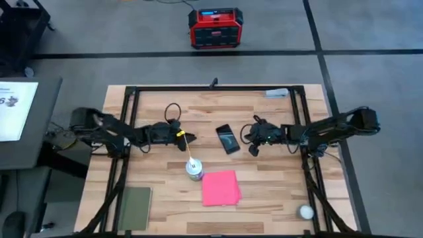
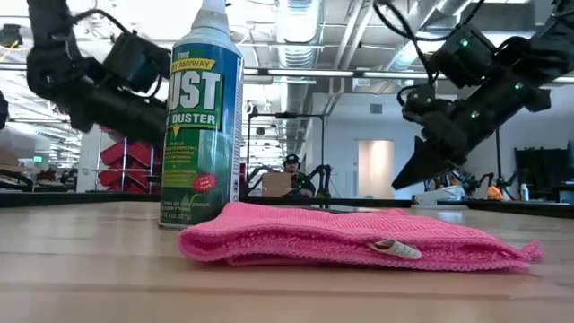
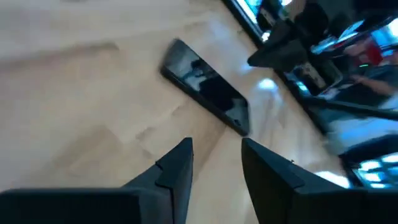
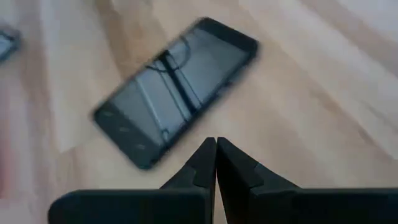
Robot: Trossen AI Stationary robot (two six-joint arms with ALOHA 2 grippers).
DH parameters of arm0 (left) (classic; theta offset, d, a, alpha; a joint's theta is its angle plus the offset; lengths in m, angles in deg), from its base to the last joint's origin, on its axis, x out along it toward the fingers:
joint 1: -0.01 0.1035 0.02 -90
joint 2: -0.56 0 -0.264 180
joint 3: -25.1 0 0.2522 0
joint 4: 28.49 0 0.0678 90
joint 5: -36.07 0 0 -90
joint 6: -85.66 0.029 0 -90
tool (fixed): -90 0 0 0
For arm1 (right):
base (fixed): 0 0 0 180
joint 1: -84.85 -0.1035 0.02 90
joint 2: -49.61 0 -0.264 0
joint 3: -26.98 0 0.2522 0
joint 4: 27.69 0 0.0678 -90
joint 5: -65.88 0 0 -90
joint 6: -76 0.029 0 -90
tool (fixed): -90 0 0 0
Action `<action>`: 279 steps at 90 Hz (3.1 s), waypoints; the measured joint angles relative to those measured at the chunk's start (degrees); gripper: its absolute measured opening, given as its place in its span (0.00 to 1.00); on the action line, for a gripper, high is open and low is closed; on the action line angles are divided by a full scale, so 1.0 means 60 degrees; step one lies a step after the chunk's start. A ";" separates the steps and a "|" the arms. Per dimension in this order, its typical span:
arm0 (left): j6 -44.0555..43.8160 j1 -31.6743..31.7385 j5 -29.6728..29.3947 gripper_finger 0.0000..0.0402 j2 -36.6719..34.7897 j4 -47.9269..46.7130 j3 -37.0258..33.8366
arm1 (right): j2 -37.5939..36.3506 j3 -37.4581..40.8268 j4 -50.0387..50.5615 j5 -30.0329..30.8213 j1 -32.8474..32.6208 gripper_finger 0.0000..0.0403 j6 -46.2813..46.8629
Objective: Apply microfiber cloth
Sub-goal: Spray the front of the cellphone with the white spray bottle
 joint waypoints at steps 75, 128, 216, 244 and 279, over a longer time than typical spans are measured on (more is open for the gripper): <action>-0.0716 0.0568 0.2003 0.38 0.2118 -0.2864 0.3220 | 0.0112 -0.0787 0.1776 0.0532 -0.0373 0.00 -0.0254; 0.0440 0.0991 0.1825 0.38 0.1619 -0.7167 0.4732 | 0.3535 -0.1788 -0.0353 -0.0337 -0.0445 0.00 -0.0299; 0.0746 0.1782 0.2586 0.38 0.1685 -0.6408 0.4670 | 0.3962 -0.2480 0.0229 -0.0005 0.0330 0.00 -0.0936; 0.0790 0.1783 0.2302 0.38 0.1685 -0.6597 0.4666 | 0.3970 -0.2452 0.0036 0.0361 0.0610 0.00 -0.1003; 0.0577 0.1753 0.2424 0.38 0.1957 -0.6401 0.4668 | 0.3981 -0.2444 -0.0089 0.0350 0.0617 0.00 -0.1034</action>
